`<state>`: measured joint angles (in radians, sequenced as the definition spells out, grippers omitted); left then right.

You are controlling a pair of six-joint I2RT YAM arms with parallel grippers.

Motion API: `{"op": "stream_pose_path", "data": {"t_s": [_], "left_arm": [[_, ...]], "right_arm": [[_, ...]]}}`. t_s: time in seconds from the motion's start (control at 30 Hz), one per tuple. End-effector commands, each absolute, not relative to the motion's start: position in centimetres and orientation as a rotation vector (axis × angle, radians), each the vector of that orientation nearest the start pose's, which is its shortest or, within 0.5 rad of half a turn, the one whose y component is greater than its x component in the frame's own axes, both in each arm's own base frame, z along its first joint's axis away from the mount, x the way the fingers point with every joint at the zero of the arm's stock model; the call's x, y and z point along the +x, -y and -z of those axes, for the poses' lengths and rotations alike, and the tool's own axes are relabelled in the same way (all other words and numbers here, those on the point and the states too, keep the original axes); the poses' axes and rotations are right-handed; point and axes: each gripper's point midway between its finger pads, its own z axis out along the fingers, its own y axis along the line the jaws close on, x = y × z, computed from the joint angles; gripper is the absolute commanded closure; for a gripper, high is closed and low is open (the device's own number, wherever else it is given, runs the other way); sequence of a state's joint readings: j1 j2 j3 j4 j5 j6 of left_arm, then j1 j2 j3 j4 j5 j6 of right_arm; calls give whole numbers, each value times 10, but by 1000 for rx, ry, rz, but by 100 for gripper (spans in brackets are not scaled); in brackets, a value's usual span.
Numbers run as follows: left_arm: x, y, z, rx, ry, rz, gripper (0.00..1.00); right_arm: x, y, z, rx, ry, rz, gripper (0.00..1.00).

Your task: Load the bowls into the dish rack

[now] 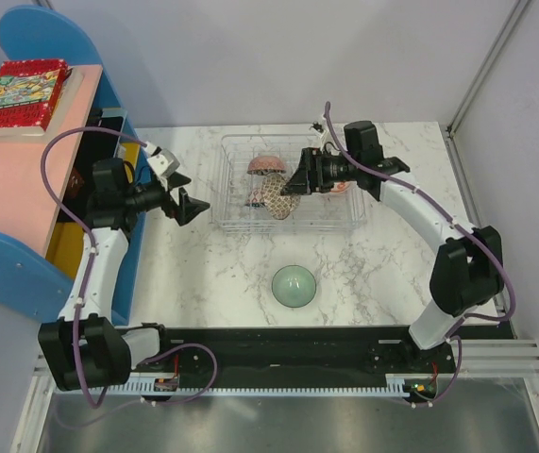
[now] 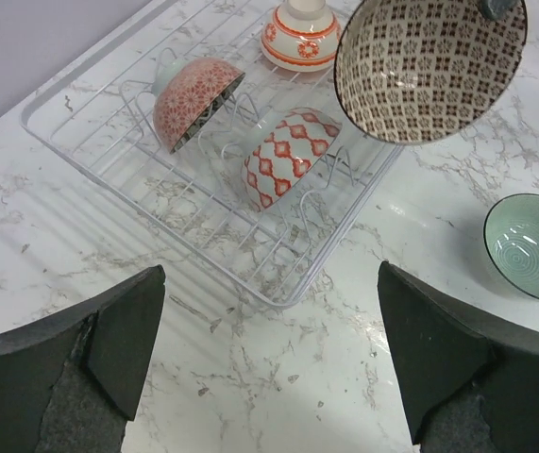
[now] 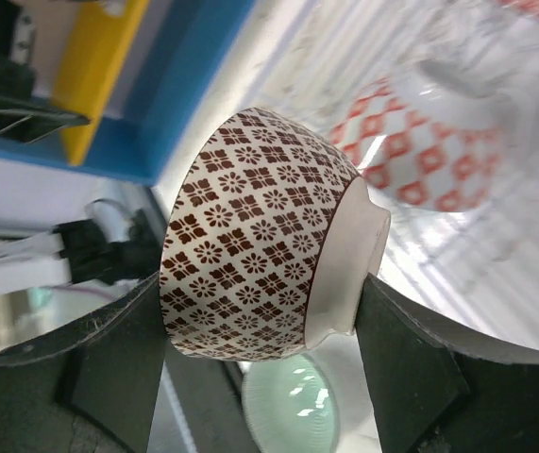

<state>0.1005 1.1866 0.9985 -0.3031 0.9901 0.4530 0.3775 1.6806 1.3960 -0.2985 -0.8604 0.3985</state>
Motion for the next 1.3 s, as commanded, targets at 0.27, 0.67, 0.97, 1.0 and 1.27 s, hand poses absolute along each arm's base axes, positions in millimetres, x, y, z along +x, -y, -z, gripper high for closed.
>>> {"op": "stream_pose_path", "data": {"t_s": [0.27,0.67,0.97,1.0,1.27], "left_arm": [[316,97,-209,839,-1734,781,0],[305,98,-206,858,-1718,771,0],[302,100,-203,860,-1715,792,0],[302,100,-202,860,-1716,793,0],[301,100,-199,856,-1723,804,0]], "right_arm": [[407,-193,-248,-401,-2195,-414,100],[422,-167,-180,-413,-2370,-114,100],[438,-165,-160,-456,-2360,84,100],[440,-168,-161,-464,-2347,107,100],[461,-173,-158,-480,-2285,245,100]]}}
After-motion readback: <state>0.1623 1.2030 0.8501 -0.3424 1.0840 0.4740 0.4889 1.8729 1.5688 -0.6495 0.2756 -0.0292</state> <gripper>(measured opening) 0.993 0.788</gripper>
